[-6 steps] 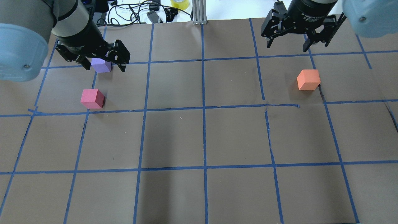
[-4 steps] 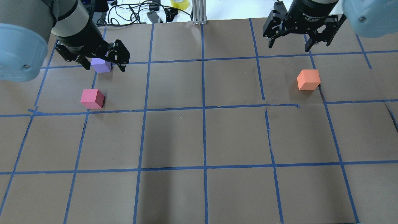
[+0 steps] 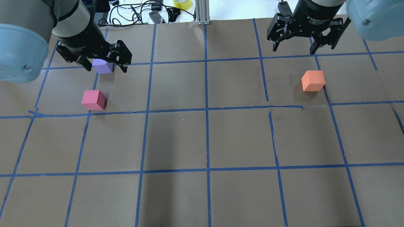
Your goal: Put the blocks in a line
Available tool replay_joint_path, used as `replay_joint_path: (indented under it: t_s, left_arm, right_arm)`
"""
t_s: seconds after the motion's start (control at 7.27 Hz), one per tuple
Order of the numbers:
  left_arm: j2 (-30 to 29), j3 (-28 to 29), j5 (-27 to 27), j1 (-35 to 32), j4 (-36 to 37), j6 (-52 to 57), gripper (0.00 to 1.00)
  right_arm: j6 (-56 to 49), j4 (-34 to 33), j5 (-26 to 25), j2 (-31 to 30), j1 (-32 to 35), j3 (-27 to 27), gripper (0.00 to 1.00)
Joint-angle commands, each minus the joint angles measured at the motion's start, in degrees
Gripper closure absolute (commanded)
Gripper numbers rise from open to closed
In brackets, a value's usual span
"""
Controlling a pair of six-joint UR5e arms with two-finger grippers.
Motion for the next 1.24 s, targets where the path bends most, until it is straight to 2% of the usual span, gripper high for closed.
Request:
replay_joint_path:
  t_s: [0.0,0.83,1.1]
  left_arm:
    - [0.0,0.0,0.0,-0.1,0.0,-0.3,0.0]
    - [-0.1,-1.7,-0.1,-0.2,0.2,-0.7,0.0]
    - [0.0,-1.7,-0.1,0.0,1.0,-0.6,0.0]
  right_arm:
    - [-0.1,0.0,0.1,0.1,0.0,0.0,0.0]
    - [-0.9,1.0,-0.7,0.3,-0.1,0.0,0.0]
    - [-1.3,0.2,-1.1,2.2,-1.0,0.3,0.0]
